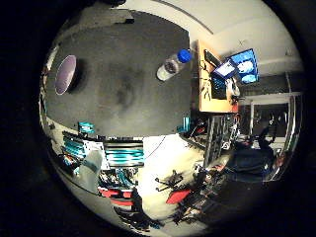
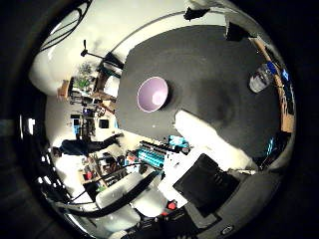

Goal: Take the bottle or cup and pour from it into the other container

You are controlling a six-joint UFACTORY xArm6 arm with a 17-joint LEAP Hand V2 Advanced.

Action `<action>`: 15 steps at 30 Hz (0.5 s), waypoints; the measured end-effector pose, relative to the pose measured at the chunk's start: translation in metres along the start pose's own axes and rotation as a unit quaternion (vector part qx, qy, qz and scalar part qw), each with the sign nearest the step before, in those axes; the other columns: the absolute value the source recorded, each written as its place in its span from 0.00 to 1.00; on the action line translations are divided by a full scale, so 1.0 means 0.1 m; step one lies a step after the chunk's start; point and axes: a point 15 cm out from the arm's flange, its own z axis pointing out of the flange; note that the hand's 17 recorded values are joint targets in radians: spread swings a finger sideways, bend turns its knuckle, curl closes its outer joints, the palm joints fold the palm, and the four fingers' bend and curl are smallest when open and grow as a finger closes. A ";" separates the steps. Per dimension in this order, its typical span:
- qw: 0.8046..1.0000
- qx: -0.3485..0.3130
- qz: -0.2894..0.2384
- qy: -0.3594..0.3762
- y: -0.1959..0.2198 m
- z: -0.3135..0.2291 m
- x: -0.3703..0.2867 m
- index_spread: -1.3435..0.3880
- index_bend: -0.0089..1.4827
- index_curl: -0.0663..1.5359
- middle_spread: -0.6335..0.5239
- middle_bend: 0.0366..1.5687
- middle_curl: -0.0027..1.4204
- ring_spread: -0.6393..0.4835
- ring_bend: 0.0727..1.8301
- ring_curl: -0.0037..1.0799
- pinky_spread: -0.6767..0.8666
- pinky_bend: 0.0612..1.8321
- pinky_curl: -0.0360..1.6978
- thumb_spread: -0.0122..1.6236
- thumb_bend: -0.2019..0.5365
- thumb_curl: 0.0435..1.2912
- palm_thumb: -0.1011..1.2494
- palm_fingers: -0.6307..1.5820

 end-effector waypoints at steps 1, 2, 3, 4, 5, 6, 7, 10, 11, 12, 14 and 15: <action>1.000 0.003 0.009 -0.003 -0.01 0.00 0.11 0.56 0.15 0.32 0.38 0.35 0.38 0.45 0.42 0.25 0.60 0.49 0.01 0.68 0.24 0.24 0.53 0.44; 1.000 0.008 0.016 -0.008 -0.03 0.00 0.21 0.56 0.14 0.32 0.39 0.33 0.38 0.45 0.42 0.25 0.60 0.50 0.02 0.68 0.23 0.23 0.52 0.43; 0.999 0.014 0.026 -0.020 -0.06 0.03 0.30 0.57 0.13 0.31 0.40 0.31 0.37 0.45 0.42 0.25 0.60 0.51 0.02 0.68 0.24 0.23 0.51 0.43; 0.999 0.023 0.036 -0.032 -0.10 0.04 0.38 0.57 0.13 0.31 0.41 0.30 0.36 0.46 0.42 0.25 0.60 0.51 0.02 0.68 0.24 0.23 0.51 0.43; 0.997 0.034 0.044 -0.045 -0.14 0.06 0.47 0.58 0.12 0.30 0.42 0.29 0.35 0.46 0.42 0.25 0.61 0.52 0.02 0.68 0.24 0.23 0.51 0.42; 0.996 0.048 0.052 -0.057 -0.19 0.06 0.57 0.58 0.12 0.29 0.43 0.29 0.35 0.47 0.42 0.25 0.61 0.53 0.02 0.67 0.24 0.22 0.51 0.42; 0.994 0.058 0.060 -0.067 -0.22 0.07 0.67 0.58 0.12 0.29 0.43 0.28 0.35 0.47 0.42 0.25 0.62 0.53 0.02 0.67 0.24 0.22 0.50 0.42; 0.990 0.079 0.079 -0.084 -0.29 0.11 0.94 0.59 0.12 0.28 0.45 0.28 0.34 0.49 0.41 0.24 0.63 0.54 0.01 0.67 0.24 0.22 0.49 0.41; 0.988 0.087 0.083 -0.093 -0.34 0.14 1.01 0.59 0.12 0.27 0.46 0.27 0.33 0.50 0.41 0.24 0.63 0.54 0.01 0.67 0.24 0.21 0.48 0.40; 0.987 0.094 0.088 -0.100 -0.37 0.16 1.08 0.60 0.12 0.27 0.46 0.27 0.33 0.50 0.41 0.24 0.64 0.54 0.01 0.66 0.24 0.21 0.48 0.40; 0.983 0.106 0.098 -0.117 -0.41 0.25 1.20 0.60 0.12 0.27 0.47 0.27 0.32 0.51 0.41 0.24 0.64 0.54 0.01 0.66 0.24 0.21 0.47 0.40; 0.980 0.113 0.104 -0.125 -0.43 0.28 1.28 0.60 0.12 0.26 0.48 0.27 0.32 0.51 0.41 0.23 0.65 0.53 0.01 0.66 0.24 0.21 0.47 0.40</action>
